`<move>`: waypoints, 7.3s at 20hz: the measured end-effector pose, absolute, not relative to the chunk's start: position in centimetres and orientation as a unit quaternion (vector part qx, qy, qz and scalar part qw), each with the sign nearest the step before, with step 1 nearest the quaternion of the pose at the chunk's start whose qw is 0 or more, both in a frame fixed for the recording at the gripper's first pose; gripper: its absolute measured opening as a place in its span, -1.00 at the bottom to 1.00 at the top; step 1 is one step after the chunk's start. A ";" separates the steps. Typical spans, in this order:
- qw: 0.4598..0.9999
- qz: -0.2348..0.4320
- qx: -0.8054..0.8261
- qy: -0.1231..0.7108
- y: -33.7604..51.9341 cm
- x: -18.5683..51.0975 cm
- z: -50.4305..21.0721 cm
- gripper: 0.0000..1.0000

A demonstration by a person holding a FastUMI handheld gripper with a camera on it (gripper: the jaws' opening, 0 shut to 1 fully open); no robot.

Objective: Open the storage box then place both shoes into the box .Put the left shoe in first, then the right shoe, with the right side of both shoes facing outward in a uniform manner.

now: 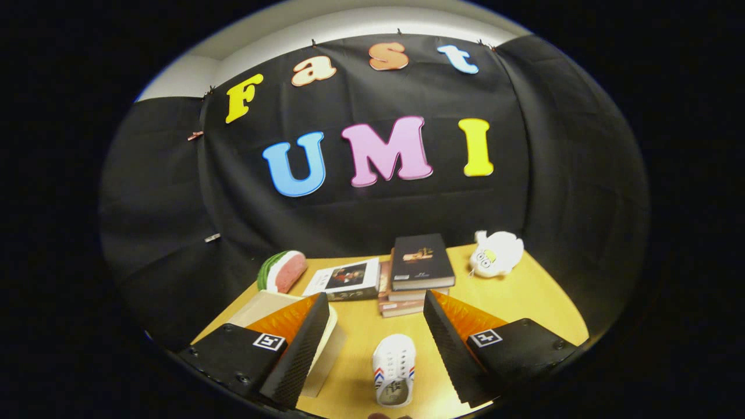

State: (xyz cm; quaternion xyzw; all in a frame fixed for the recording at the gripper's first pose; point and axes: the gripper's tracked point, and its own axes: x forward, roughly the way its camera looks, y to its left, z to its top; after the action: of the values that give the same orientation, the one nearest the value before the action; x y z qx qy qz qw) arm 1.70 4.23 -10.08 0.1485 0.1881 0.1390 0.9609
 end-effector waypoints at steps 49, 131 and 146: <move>0.651 0.321 0.434 0.533 21.5 -2.6 -15.7 -0.90; 0.746 0.194 0.181 0.611 4.9 -0.1 -38.6 -0.02; 0.698 0.156 0.310 0.627 4.9 -0.2 -35.7 -0.84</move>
State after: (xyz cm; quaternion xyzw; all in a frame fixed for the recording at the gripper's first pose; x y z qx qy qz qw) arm -0.21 4.88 -35.70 0.3103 0.6265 0.1557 0.6978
